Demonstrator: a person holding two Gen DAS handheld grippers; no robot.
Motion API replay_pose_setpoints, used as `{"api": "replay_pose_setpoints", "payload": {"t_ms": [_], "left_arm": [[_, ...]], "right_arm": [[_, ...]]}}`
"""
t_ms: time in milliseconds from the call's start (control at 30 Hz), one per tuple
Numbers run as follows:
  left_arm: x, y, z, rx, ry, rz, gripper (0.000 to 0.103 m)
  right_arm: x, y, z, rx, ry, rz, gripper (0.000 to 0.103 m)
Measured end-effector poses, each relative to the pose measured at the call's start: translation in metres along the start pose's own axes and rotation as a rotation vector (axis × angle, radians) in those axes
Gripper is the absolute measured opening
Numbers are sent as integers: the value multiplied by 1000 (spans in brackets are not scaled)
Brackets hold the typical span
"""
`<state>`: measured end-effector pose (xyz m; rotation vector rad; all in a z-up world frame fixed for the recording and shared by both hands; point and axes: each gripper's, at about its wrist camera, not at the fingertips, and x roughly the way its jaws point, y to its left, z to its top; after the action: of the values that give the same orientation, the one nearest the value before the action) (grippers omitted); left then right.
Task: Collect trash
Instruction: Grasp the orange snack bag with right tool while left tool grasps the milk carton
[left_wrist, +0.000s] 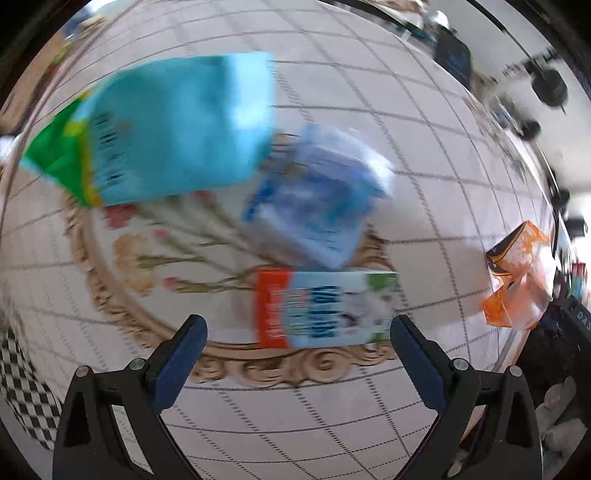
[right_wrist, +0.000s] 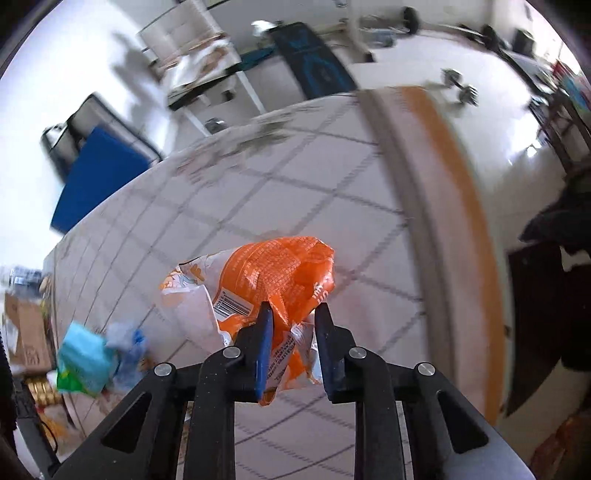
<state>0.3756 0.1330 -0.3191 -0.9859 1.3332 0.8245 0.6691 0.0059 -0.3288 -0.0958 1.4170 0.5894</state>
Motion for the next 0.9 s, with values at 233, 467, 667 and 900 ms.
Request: {"api": "replay_pose_setpoints", "payload": {"t_ms": [233,467,667,900], "left_arm": [[27,-26,12,46,67,66,102],[40,-28,26,36,65,120,89],[23,-15,16,63,9,112,89],[-11,-7,-5,87,-76,131,89]], "right_arm": [[1,-22,12,32,-14,-13,23],[-14,-24,3,29,-18,-12,23],[-21,-24,-3,17,-15,5,23],[-31,-16,-17,-35,-22,13,22]]}}
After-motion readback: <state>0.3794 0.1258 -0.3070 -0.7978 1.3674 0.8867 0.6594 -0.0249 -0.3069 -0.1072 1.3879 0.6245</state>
